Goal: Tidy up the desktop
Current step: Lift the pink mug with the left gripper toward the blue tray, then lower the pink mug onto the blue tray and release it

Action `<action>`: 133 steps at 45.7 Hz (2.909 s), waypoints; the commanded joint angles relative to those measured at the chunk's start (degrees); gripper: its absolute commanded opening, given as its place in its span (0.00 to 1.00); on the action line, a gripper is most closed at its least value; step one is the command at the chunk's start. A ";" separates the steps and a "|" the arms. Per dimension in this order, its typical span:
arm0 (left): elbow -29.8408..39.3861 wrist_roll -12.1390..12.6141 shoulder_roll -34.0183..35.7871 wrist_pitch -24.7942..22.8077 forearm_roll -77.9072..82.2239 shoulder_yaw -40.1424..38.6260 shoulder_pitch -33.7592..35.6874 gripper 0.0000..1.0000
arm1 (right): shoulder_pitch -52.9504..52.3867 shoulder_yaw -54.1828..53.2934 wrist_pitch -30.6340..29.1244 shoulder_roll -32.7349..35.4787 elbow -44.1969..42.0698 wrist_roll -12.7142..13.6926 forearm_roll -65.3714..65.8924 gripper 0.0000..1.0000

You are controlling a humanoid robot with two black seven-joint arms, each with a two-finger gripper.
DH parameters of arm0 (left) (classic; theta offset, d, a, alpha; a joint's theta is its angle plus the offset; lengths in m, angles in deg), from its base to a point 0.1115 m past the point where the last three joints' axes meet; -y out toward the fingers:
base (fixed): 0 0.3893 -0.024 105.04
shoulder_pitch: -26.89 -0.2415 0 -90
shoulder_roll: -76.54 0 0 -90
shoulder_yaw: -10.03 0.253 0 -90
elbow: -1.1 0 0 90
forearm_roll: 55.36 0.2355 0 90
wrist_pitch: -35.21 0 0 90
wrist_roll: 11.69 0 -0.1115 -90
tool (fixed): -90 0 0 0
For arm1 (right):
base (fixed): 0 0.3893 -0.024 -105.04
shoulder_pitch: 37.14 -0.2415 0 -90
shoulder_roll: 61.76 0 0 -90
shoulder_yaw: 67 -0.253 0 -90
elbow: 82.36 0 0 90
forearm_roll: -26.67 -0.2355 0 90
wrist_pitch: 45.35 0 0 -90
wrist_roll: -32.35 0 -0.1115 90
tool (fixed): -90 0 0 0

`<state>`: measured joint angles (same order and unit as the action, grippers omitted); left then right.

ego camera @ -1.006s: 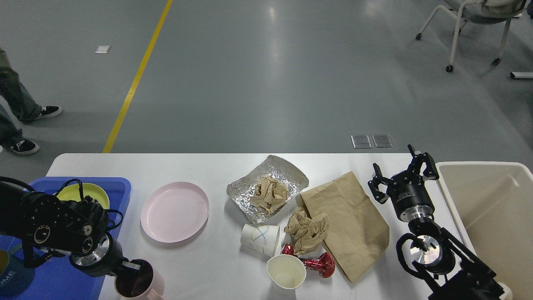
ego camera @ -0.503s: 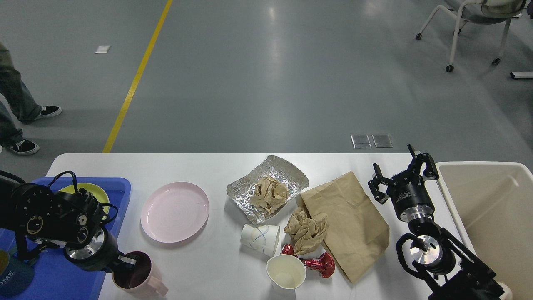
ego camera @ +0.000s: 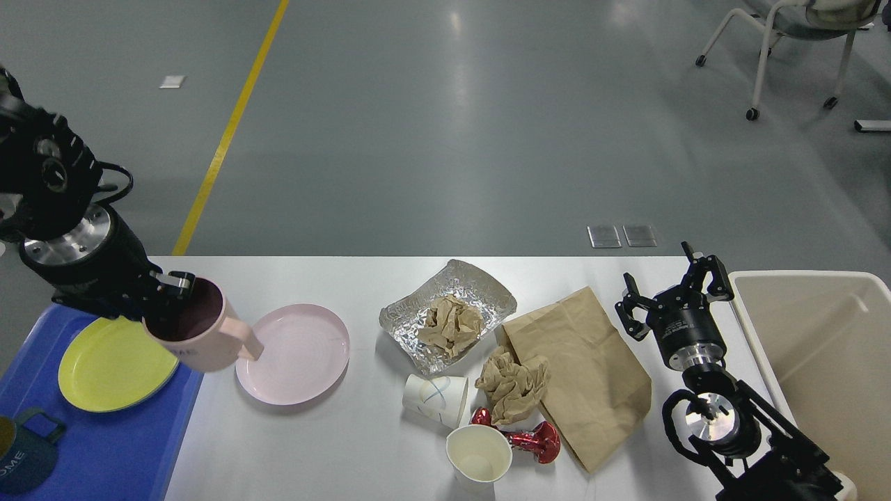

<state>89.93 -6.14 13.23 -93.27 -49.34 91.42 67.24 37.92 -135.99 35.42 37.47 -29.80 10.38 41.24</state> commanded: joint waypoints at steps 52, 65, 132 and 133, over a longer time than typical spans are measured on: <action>-6.55 -1.15 5.73 -6.08 -8.85 9.31 1.67 0.00 | 0.01 0.00 0.00 0.00 0.00 0.00 -0.07 1.00; -18.50 -3.79 15.40 -5.11 1.97 2.46 -19.86 0.00 | 0.01 0.00 0.00 0.00 0.00 0.00 -0.07 1.00; -30.73 -9.24 18.75 7.63 18.24 -18.38 -54.50 0.02 | 0.01 0.00 0.00 0.00 0.00 0.00 -0.07 1.00; -30.56 -9.24 18.75 7.63 18.24 -18.38 -54.50 0.02 | 0.01 0.00 0.00 0.00 0.00 0.00 0.02 1.00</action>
<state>58.80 -15.35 32.03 -85.55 -31.10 73.05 12.74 37.93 -135.99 35.42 37.47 -29.80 10.38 41.19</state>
